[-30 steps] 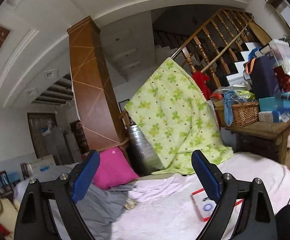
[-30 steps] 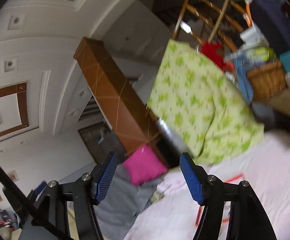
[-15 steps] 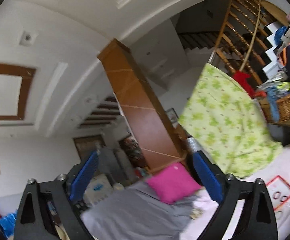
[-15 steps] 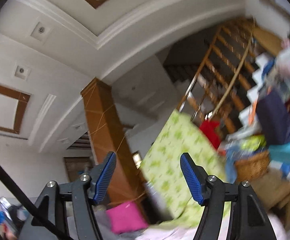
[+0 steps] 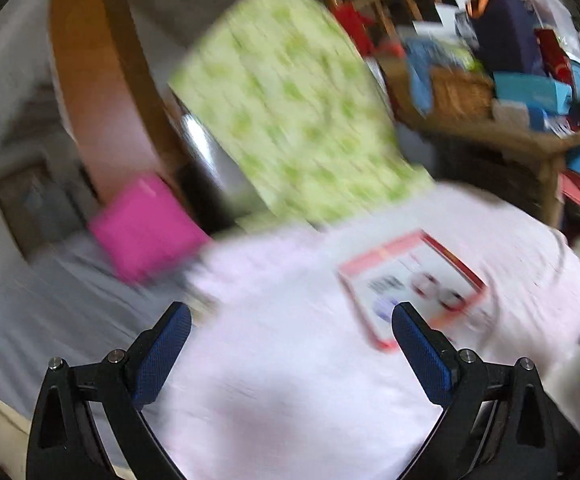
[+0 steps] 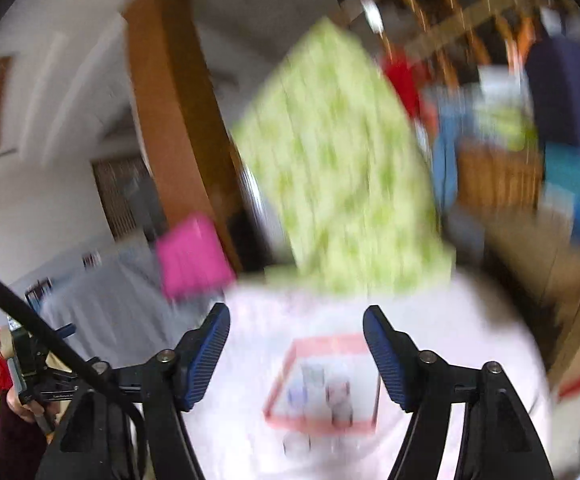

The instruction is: Organize jewelry

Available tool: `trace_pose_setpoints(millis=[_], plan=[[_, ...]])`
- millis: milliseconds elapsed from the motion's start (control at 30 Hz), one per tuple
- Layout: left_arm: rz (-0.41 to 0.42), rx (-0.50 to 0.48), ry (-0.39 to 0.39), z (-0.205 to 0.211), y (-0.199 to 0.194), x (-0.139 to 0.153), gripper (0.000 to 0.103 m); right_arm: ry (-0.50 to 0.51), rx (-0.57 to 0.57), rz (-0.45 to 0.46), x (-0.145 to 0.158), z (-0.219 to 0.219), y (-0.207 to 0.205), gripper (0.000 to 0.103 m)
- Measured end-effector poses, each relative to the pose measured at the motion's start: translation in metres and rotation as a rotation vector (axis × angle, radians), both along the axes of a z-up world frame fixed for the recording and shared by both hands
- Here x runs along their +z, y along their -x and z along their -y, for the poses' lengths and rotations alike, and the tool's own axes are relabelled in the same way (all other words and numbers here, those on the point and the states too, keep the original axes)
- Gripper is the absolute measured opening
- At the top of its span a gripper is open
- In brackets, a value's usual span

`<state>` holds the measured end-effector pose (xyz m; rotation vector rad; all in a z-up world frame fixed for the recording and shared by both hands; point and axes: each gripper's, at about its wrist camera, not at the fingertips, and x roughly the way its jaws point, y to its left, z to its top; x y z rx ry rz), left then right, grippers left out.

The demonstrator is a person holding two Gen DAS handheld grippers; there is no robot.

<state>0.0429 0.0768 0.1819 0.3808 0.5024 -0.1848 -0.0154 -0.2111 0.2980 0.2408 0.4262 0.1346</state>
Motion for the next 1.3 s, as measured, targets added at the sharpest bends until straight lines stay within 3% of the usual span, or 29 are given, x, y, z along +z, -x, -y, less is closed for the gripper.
trace_pose_setpoints(millis=[100,200,367,433,533,667,733,867,967,1167,1300], plan=[[-0.151,-0.021,0.067,0.031,-0.035,-0.088,0.1,0.004,-0.016,-0.209,-0.115,0.007,-0.051,0.055],[-0.261,0.009,0.129,0.048,-0.057,-0.144,0.1,0.017,-0.057,-0.337,-0.205,0.018,-0.088,0.046],[-0.343,0.032,0.185,0.074,-0.095,-0.205,0.098,-0.011,-0.094,-0.464,-0.293,0.034,-0.124,0.042],[-0.396,0.047,0.185,0.081,-0.106,-0.227,0.08,0.014,-0.101,-0.497,-0.319,0.034,-0.135,0.042],[-0.443,0.034,0.165,0.093,-0.119,-0.246,0.073,0.006,-0.099,-0.505,-0.339,0.035,-0.137,0.042],[-0.471,0.002,0.179,0.105,-0.133,-0.259,0.073,-0.006,-0.096,-0.515,-0.352,0.044,-0.143,0.042],[-0.492,-0.017,0.14,0.111,-0.137,-0.265,0.073,0.007,-0.078,-0.519,-0.357,0.043,-0.147,0.041],[-0.448,-0.007,0.106,0.101,-0.133,-0.256,0.073,-0.033,-0.061,-0.474,-0.345,0.05,-0.139,0.042],[-0.389,0.033,0.057,0.081,-0.126,-0.242,0.073,-0.096,-0.082,-0.382,-0.317,0.073,-0.112,0.042],[-0.251,0.113,0.068,0.028,-0.094,-0.181,0.073,-0.299,-0.333,-0.069,-0.233,0.158,-0.019,0.043],[-0.129,0.132,0.073,-0.005,-0.063,-0.128,0.074,-0.292,-0.506,0.076,-0.173,0.197,0.048,0.044]])
